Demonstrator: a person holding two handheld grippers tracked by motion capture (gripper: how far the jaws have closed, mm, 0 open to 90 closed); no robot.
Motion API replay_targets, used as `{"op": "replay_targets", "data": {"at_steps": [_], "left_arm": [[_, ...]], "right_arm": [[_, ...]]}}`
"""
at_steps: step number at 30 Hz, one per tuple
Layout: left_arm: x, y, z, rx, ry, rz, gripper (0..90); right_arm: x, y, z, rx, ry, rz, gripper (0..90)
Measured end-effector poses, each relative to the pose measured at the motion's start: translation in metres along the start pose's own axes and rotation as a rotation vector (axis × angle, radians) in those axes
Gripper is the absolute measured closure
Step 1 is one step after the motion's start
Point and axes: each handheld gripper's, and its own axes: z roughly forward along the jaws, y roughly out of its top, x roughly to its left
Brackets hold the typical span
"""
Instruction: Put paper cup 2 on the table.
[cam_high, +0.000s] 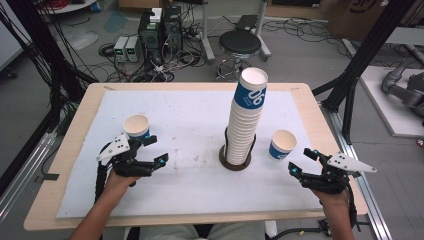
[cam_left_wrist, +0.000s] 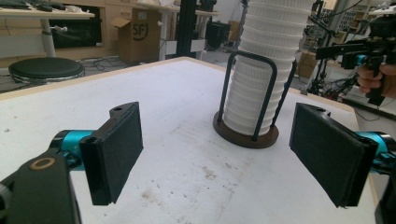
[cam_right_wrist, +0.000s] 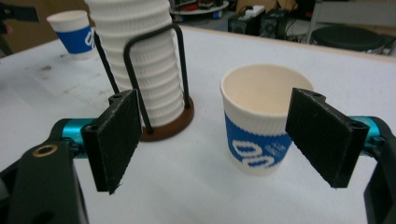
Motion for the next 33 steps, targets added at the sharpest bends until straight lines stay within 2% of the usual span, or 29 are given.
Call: {"op": "replay_targets", "data": {"at_steps": [8,16,33], "left_arm": [[-0.003,0.002,-0.005,-0.01,0.012,0.002,17.2],[-0.004,0.004,-0.011,-0.022,0.016,0.012,17.2],[-0.007,0.003,-0.014,-0.023,0.022,0.018,17.2]], "right_arm": [[0.015,0.007,0.0,-0.039,0.032,-0.035,19.1],[0.027,0.008,0.003,-0.034,0.04,-0.049,19.1],[0.028,0.006,0.007,-0.022,0.05,-0.062,19.1]]}}
